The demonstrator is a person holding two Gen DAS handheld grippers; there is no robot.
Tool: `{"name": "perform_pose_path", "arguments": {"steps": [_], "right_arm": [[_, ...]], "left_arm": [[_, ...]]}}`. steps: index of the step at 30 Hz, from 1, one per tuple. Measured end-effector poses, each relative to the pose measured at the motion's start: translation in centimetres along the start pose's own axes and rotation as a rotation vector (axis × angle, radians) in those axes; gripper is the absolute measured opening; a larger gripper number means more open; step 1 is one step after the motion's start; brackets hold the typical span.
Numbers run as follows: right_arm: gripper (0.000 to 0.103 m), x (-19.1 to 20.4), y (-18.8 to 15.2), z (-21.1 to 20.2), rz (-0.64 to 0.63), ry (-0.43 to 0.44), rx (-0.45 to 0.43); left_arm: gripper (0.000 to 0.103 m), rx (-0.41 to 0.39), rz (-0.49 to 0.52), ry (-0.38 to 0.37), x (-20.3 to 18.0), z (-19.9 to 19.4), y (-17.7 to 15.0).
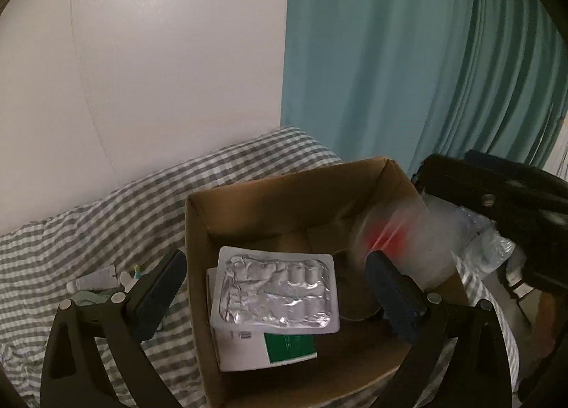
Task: Organize objects
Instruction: 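Grasp the foil blister pack with the left gripper while the right drops the container into the box, then grasp the white rabbit figurine with the right gripper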
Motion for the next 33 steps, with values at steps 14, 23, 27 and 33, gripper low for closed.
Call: {"name": "perform_pose_path", "arguments": {"steps": [14, 23, 27, 33], "right_arm": [[0.084, 2.6, -0.2, -7.0, -0.054, 0.006, -0.084], [0.088, 13.6, -3.4, -9.6, -0.152, 0.121, -0.061], [0.088, 19.8, -4.7, -8.0, -0.239, 0.162, -0.029], [0.088, 26.8, -6.5, -3.5, -0.324, 0.099, -0.004]], "left_arm": [[0.103, -0.052, -0.063, 0.131, 8.2, -9.7, -0.9], [0.103, -0.06, -0.15, 0.314, 20.2, -15.7, -7.0], [0.103, -0.041, -0.27, 0.364, 26.3, -15.2, -11.1], [0.103, -0.002, -0.349, 0.413, 32.4, -11.9, -14.6]]}}
Point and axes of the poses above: each gripper's, at about its wrist camera, not at the fingertips, and z roughly the way its jaws point, x to its left, y to its top, the point moved 7 cm from there along z, roughly the way its jaws point, and after that the axes turned 6 degrees about -z, right-handed, at the moved point
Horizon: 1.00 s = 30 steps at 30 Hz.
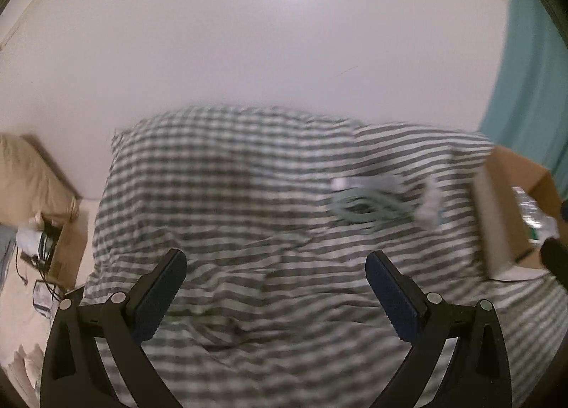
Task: Organize objects
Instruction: 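Grasp the white rabbit figurine with the right gripper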
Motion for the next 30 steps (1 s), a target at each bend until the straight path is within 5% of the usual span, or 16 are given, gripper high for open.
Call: {"name": "perform_pose_path", "arguments": {"steps": [6, 15, 17, 18, 19, 25, 30], "right_arm": [[0.088, 2.8, 1.7, 7.6, -0.034, -0.039, 0.027], [0.087, -2.5, -0.8, 19.8, 0.06, -0.224, 0.239], [0.08, -2.7, -1.8, 21.0, 0.078, -0.209, 0.269], [0.064, -2.9, -2.3, 21.6, 0.09, -0.192, 0.293], [0.059, -3.1, -3.0, 22.2, 0.105, -0.175, 0.326], [0.058, -3.3, -2.8, 20.0, 0.103, -0.133, 0.287], [0.058, -4.5, 1.1, 16.6, 0.066, -0.118, 0.192]], "left_arm": [[0.103, 0.07, -0.004, 0.037, 2.3, 5.0, -1.4], [0.103, 0.103, -0.006, -0.016, 0.7, 8.4, -1.7], [0.103, 0.104, 0.015, -0.015, 0.0, 8.5, -1.9], [0.103, 0.105, 0.032, -0.011, -0.4, 8.6, -2.0], [0.103, 0.104, 0.048, -0.005, -0.8, 8.6, -2.0], [0.103, 0.084, 0.125, 0.008, -3.3, 7.8, -1.4], [0.103, 0.072, 0.099, -0.054, -6.6, 8.7, 1.5]]}}
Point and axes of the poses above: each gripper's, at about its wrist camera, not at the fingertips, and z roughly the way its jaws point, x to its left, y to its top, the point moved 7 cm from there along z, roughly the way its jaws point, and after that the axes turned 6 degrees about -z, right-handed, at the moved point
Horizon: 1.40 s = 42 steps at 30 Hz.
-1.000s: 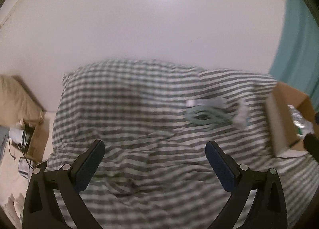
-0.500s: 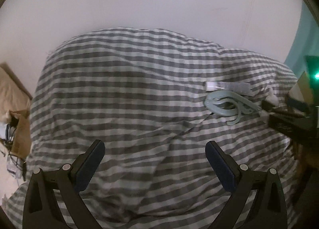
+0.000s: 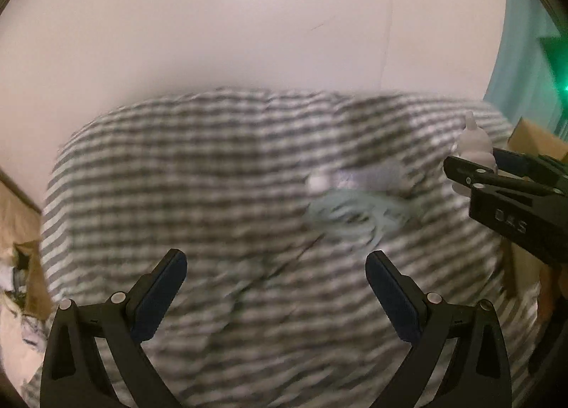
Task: Organize objects
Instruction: 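Grasp the white rabbit figurine with the right gripper, then grasp the pale green hanger with the left gripper while the right drops the rabbit into the box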
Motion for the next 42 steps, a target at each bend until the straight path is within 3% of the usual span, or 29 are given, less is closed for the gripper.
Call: {"name": "perform_pose_path", "arguments": {"steps": [4, 8, 14, 18, 27, 33, 35, 37, 42], "right_arm": [[0.058, -1.2, 2.1, -1.4, 0.021, 0.03, -0.045], [0.058, -1.7, 1.6, -1.2, 0.038, 0.011, -0.076], [0.058, -2.2, 1.3, -1.0, 0.039, 0.035, -0.08], [0.058, -2.1, 0.8, -0.1, 0.047, 0.037, -0.059], [0.058, -2.0, 0.0, -0.5, 0.057, 0.047, -0.044], [0.058, -1.7, -0.6, -0.3, 0.056, 0.052, -0.04], [0.058, -1.4, -0.8, -0.4, 0.055, 0.06, -0.04], [0.058, -1.2, -1.0, -0.4, 0.05, 0.063, -0.039], [0.058, -0.6, -1.7, -0.7, 0.032, 0.069, -0.026]], "left_arm": [[0.103, 0.044, -0.011, 0.041, -1.7, 3.5, 0.8], [0.103, 0.066, -0.063, -0.017, -2.5, 6.6, -0.3], [0.103, 0.128, 0.058, -0.041, -5.0, 8.5, -2.4], [0.103, 0.129, 0.141, 0.024, -6.2, 9.6, -1.9], [0.103, 0.166, 0.177, 0.022, -6.6, 12.0, -0.5], [0.103, 0.108, 0.212, -0.035, -7.0, 13.3, 0.6], [0.097, 0.103, 0.204, -0.063, -6.9, 13.2, 0.4], [0.083, 0.105, 0.191, -0.102, -6.7, 12.7, 0.2], [0.081, 0.113, 0.192, -0.123, -5.2, 9.7, -1.7]]}}
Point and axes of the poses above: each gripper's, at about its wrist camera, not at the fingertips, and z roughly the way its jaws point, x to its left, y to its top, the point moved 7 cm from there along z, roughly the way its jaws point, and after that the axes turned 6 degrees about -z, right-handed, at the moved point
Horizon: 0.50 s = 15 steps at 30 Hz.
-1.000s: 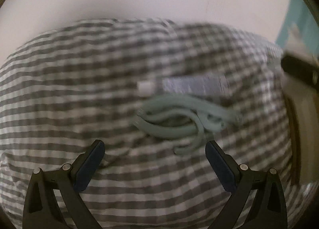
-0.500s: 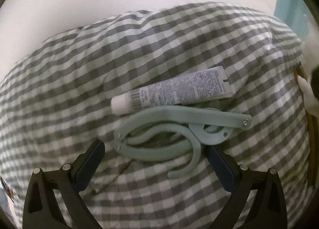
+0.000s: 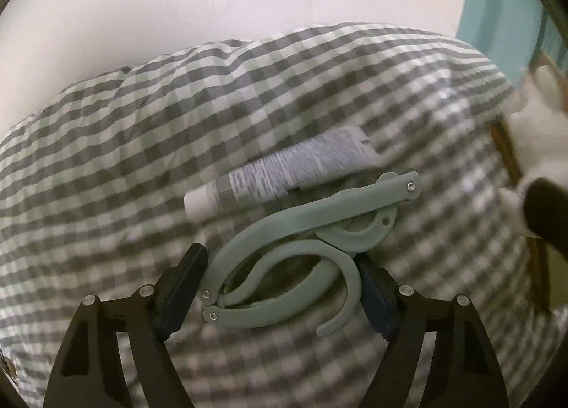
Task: Organize objects
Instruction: 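Grasp the pale green hanger with the left gripper while the right drops the rabbit into the box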
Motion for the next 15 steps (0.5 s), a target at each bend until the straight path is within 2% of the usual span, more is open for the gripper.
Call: {"name": "perform_pose_path", "arguments": {"steps": [5, 8, 11, 15], "right_arm": [[0.058, 0.8, -0.9, -2.2, -0.007, 0.025, -0.003], [0.058, 1.2, -1.0, -6.1, -0.025, 0.068, -0.045], [0.058, 0.6, -0.3, -11.3, -0.054, 0.062, -0.095], [0.058, -1.8, 1.1, -18.9, -0.072, 0.031, -0.181]], "left_arm": [[0.081, -0.012, -0.003, 0.015, 0.2, -4.6, -1.2], [0.081, -0.048, -0.017, 0.019, 0.3, -9.1, -1.6], [0.081, -0.133, -0.031, 0.072, -0.6, -15.5, -0.8], [0.081, -0.26, -0.04, 0.046, -3.4, -24.6, 0.5]]}}
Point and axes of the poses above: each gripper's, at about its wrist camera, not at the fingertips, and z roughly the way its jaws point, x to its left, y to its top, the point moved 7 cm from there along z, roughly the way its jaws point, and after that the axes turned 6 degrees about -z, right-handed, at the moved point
